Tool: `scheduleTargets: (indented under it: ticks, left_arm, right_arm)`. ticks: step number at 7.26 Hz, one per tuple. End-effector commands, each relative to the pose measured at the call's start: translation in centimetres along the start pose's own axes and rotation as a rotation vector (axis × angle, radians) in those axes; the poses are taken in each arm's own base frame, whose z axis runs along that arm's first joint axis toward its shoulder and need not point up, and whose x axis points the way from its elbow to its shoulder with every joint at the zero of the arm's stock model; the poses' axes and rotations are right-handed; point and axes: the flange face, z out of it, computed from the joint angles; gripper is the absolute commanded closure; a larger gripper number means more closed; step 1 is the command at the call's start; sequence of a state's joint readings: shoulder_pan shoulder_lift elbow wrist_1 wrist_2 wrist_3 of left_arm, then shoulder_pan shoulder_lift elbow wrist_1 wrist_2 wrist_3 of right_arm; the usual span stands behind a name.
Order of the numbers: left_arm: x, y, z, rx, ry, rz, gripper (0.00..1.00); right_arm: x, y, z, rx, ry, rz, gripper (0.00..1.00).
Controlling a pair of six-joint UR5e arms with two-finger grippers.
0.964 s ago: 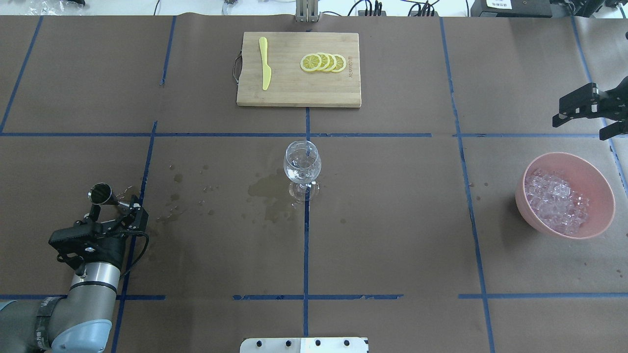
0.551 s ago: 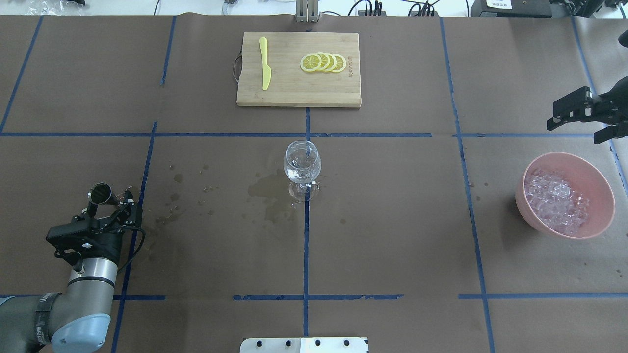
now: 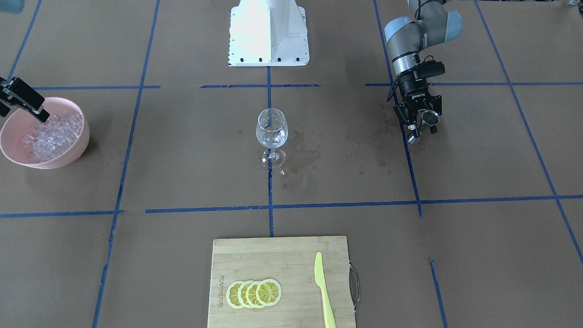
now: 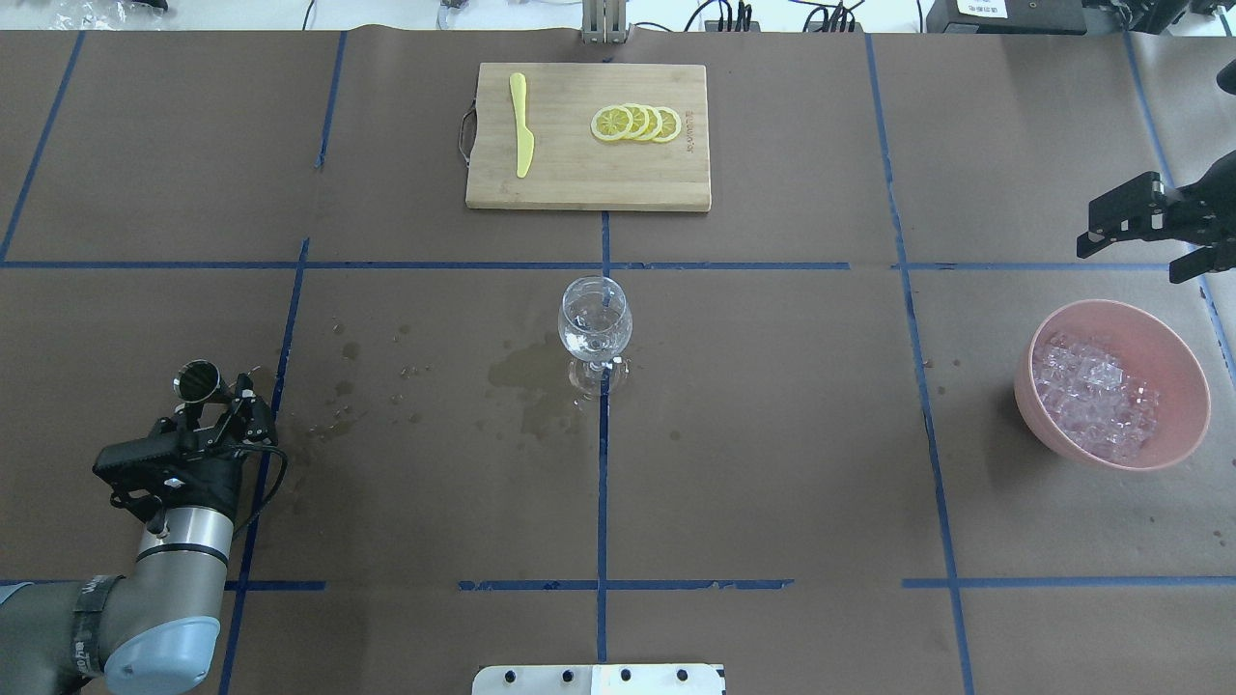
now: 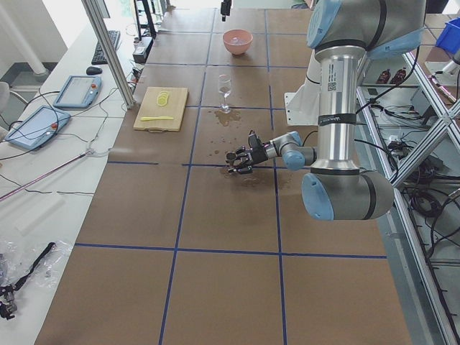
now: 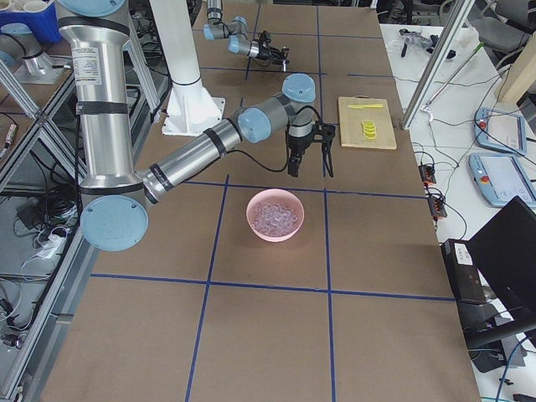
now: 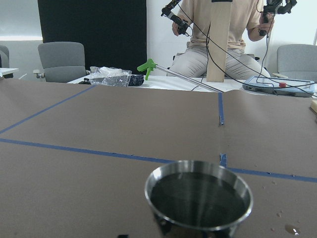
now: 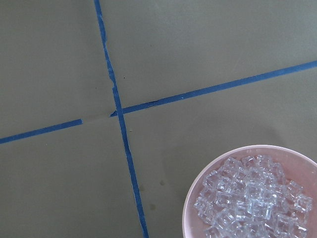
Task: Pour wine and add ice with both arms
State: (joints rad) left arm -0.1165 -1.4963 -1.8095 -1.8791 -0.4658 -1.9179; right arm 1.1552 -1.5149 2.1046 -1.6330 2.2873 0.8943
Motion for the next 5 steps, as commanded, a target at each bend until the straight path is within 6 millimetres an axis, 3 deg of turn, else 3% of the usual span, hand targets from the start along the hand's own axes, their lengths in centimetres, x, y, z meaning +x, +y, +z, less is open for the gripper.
scheduleTargets:
  ticks: [1,2,5]
  left_arm:
    - [0.2,0.1,0.0,-0.002,0.001,-0.008,0.86]
    - [0.2,0.1,-0.1,-0.002,0.002,-0.019,1.0]
    - [1.7,-3.1,-1.4,-0.006,0.026,-0.085,1.0]
  right_arm:
    - [0.1,0.0,0.1,-0.001,0.002,0.002,0.0]
    - [0.2,0.0,0.1,-0.002,0.003,0.003,0.0]
    - [0.2,0.1,0.0,0.0,0.0,-0.002,0.0]
